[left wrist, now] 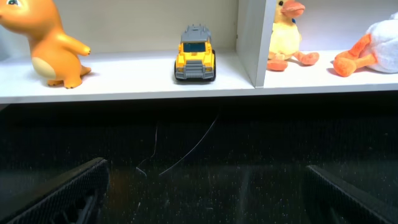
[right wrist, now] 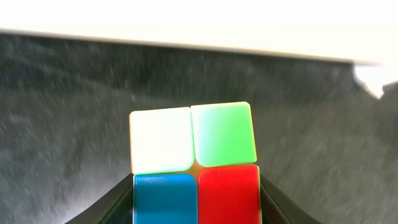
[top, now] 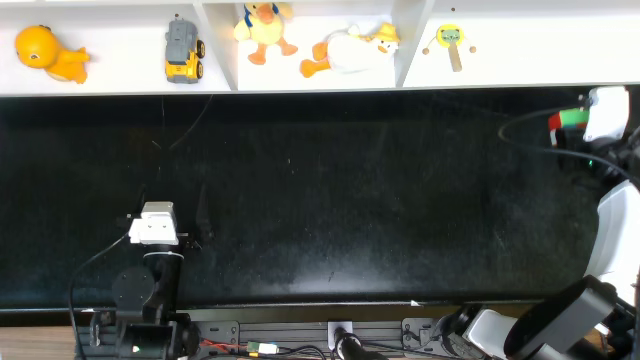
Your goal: Store Toys
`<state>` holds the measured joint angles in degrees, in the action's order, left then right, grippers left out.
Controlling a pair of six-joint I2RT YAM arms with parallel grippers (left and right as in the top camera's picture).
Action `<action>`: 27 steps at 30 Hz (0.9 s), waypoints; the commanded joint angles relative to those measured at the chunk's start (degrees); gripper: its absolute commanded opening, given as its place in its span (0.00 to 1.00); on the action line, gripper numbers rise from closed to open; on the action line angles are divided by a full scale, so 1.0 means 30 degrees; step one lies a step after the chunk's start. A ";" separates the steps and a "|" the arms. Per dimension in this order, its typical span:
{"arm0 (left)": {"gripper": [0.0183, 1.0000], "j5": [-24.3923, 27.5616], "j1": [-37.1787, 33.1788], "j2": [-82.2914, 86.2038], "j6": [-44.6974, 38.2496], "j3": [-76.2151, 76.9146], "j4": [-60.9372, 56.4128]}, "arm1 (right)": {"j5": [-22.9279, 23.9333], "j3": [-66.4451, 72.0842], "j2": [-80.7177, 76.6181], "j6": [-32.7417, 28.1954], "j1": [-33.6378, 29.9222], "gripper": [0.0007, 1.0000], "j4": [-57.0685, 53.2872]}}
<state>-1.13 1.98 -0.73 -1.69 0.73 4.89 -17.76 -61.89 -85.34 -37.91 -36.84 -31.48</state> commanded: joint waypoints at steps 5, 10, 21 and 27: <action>1.00 -0.0022 -0.0124 0.0189 -0.0299 -0.0087 -0.0029 | -0.0051 -0.4568 -0.3060 0.1661 0.1967 0.46 -0.0576; 1.00 -0.0022 -0.0124 0.0189 -0.0299 -0.0087 -0.0029 | -0.0051 -0.6594 -0.4969 0.2237 0.2586 0.47 -0.0576; 1.00 -0.0022 -0.0124 0.0189 -0.0299 -0.0087 -0.0029 | -0.0066 -0.9916 -0.7686 0.3475 0.3883 0.47 -0.0568; 1.00 -0.0022 -0.0124 0.0189 -0.0299 -0.0087 -0.0029 | -0.0080 -1.0105 -0.8531 0.3614 0.4313 0.47 -0.0342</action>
<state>-1.13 1.98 -0.73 -1.69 0.73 4.86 -17.58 -90.11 -109.23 -28.10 -24.25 -33.36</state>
